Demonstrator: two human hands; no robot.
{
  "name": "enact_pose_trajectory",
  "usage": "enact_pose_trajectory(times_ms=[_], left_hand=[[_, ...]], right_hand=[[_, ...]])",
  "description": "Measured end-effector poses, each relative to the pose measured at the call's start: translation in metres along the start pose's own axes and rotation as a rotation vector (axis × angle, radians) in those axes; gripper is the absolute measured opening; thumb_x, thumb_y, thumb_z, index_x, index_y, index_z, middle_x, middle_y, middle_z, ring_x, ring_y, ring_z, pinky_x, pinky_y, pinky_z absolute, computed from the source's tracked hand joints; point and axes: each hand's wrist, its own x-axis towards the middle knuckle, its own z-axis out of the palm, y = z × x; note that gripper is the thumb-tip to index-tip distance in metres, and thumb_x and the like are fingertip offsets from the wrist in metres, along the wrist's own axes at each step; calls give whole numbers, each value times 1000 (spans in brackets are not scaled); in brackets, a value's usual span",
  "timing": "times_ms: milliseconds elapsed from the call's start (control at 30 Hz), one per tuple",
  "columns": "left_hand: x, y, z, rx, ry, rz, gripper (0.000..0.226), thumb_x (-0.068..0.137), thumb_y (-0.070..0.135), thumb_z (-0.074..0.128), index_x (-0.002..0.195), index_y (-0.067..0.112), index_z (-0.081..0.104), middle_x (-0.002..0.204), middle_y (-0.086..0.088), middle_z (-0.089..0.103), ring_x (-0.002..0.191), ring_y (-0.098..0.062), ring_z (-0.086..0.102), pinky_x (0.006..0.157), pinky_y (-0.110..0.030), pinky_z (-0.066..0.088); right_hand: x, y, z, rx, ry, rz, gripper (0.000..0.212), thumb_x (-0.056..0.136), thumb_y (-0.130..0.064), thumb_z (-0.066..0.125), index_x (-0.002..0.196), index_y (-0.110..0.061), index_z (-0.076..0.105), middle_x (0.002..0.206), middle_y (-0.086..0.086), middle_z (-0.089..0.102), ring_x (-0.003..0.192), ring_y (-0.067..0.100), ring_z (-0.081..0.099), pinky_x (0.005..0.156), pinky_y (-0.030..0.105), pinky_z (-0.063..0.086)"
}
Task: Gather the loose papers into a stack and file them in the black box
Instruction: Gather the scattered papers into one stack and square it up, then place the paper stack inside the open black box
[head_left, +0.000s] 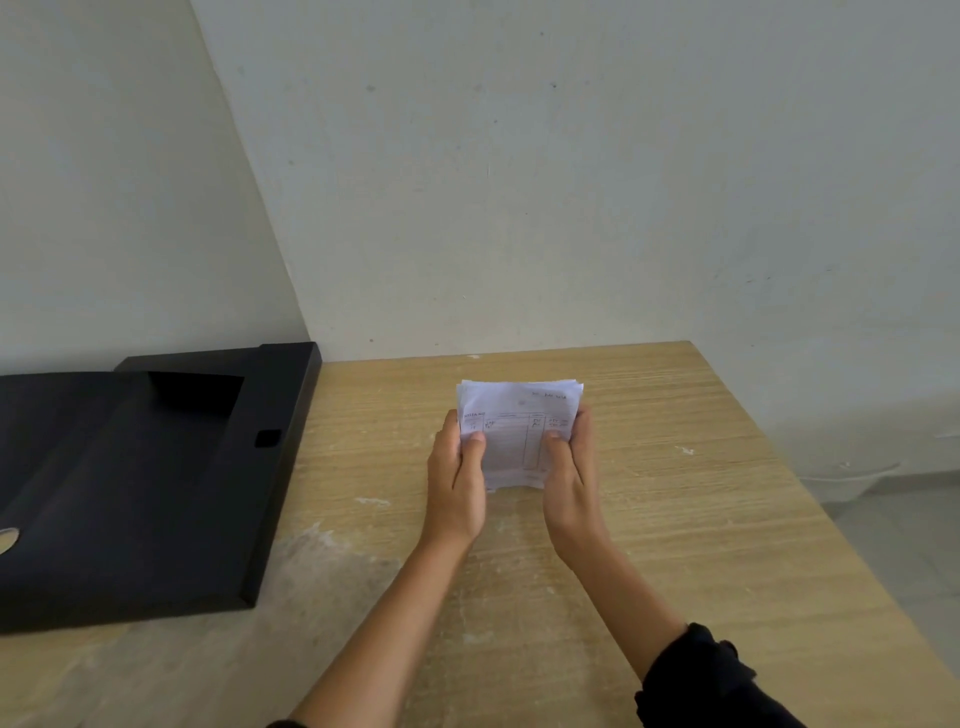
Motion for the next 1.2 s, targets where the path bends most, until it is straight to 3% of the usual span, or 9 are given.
enact_pose_trajectory(times_ms=[100,267,433,567,667,833,967,1133,1200], left_hand=[[-2,-2,0,-16,-4,-5,19,84,16,36,91,25,51,84,4,58,76,-5,52,70,-16,43],[-6,-7,-1,92,-23,42,11,87,17,32,93,9,38,78,8,51,68,6,52,63,-9,40],[-7,-6,0,218,-34,44,7,87,21,29,89,15,31,71,7,48,61,5,50,55,-12,37],[1,11,-14,196,-102,-22,17,90,15,35,104,8,42,90,6,56,79,7,54,74,-15,43],[9,40,-42,114,-138,-154,20,92,4,41,109,13,49,109,-5,62,99,-15,59,89,-34,49],[-1,81,-111,5,-133,-298,23,94,8,41,101,22,58,108,-2,67,100,-19,65,87,-39,54],[-9,89,-170,38,-101,-380,26,95,13,36,110,20,56,106,0,66,99,-16,63,81,-33,53],[-4,91,-249,252,-204,-433,29,96,12,37,118,20,52,114,3,60,102,-8,57,74,-22,46],[0,92,-273,249,-215,-454,30,97,14,35,122,18,51,116,2,59,106,-11,56,81,-24,45]], right_hand=[[-3,5,0,6,-5,-13,24,88,-12,30,100,-23,49,88,-4,50,73,1,47,68,11,44],[-1,15,0,-44,33,33,13,88,-19,32,86,-16,45,80,-5,45,69,3,42,64,15,41],[-2,12,2,-79,52,68,16,97,-9,32,92,-7,47,82,-1,49,69,2,45,66,18,42],[4,-8,5,-153,26,129,14,96,-7,35,95,-3,48,80,-2,51,72,13,47,62,26,41],[3,-30,18,-113,-43,158,15,94,-8,37,100,-4,50,85,-1,57,74,13,54,64,28,46],[-15,-57,72,-54,-156,229,20,95,-9,33,103,-10,51,93,-1,60,81,14,57,69,30,49],[-41,-62,133,-44,-165,231,24,95,-9,29,106,-15,49,100,1,60,88,16,59,72,31,52],[-58,-61,201,-39,-145,300,25,93,-8,28,105,-18,47,100,1,59,87,15,57,69,29,49],[-60,-61,224,-47,-155,308,24,94,-7,28,105,-17,46,97,-2,57,84,12,56,67,26,48]])
